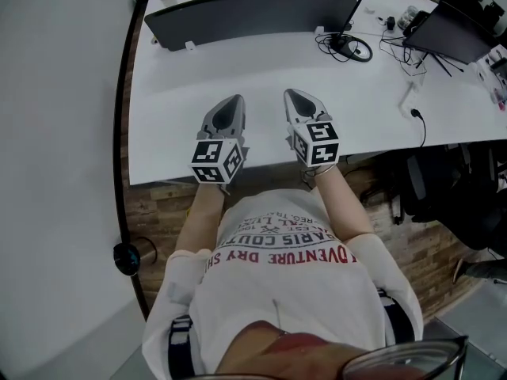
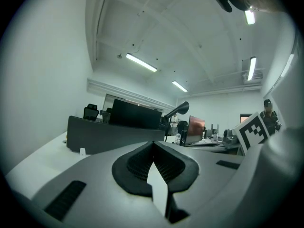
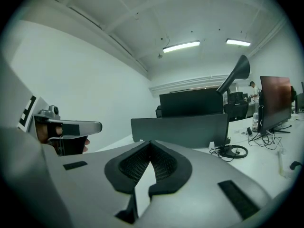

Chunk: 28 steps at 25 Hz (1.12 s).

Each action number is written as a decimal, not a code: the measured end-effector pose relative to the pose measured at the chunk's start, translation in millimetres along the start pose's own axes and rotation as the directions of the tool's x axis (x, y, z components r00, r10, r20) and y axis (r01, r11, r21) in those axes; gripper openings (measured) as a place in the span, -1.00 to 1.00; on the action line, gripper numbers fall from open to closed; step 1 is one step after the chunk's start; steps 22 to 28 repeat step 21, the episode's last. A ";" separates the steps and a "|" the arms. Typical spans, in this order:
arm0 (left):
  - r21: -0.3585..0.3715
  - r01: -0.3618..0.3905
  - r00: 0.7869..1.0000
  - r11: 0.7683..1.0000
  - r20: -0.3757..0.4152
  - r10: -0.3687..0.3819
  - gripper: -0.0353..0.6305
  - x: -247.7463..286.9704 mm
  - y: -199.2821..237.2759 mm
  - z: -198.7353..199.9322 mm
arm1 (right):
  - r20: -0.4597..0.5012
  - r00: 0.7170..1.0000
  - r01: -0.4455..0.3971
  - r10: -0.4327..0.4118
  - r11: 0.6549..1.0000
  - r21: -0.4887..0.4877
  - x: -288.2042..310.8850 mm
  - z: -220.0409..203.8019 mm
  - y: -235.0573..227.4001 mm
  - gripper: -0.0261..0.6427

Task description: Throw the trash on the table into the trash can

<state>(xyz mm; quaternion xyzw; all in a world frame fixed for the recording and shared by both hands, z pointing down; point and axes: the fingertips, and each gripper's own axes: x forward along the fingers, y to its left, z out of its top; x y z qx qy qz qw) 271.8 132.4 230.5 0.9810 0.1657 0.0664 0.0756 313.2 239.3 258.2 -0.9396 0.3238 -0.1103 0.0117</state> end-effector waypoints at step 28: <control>0.028 -0.003 1.000 1.000 -0.019 0.003 -0.82 2.5 3.2 -10.4 | -0.033 0.999 0.025 -0.025 1.000 -0.006 4.4 -16.9 -4.8 -0.85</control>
